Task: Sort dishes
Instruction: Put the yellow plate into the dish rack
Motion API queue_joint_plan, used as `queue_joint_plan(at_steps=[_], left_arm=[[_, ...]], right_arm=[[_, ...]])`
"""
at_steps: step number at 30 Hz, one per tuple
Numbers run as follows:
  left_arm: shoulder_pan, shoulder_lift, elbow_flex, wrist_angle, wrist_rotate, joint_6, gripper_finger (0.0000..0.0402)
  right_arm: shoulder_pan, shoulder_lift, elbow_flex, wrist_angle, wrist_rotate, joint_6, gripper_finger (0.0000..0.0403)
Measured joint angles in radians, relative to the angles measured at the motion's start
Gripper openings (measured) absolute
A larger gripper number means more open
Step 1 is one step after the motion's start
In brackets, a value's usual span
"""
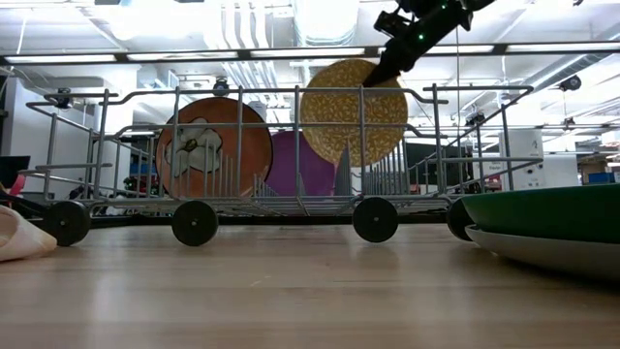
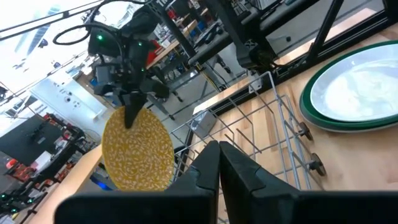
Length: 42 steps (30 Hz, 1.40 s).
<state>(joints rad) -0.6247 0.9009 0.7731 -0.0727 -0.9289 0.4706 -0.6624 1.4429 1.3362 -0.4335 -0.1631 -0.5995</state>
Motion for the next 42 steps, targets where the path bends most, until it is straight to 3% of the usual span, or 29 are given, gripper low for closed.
queue_joint_plan(at_steps=[42], left_arm=[[0.000,0.001,0.000,0.005,0.001,0.000,0.0000]], right_arm=[[-0.002,-0.002,-0.296,0.237,0.008,0.017,0.0000]])
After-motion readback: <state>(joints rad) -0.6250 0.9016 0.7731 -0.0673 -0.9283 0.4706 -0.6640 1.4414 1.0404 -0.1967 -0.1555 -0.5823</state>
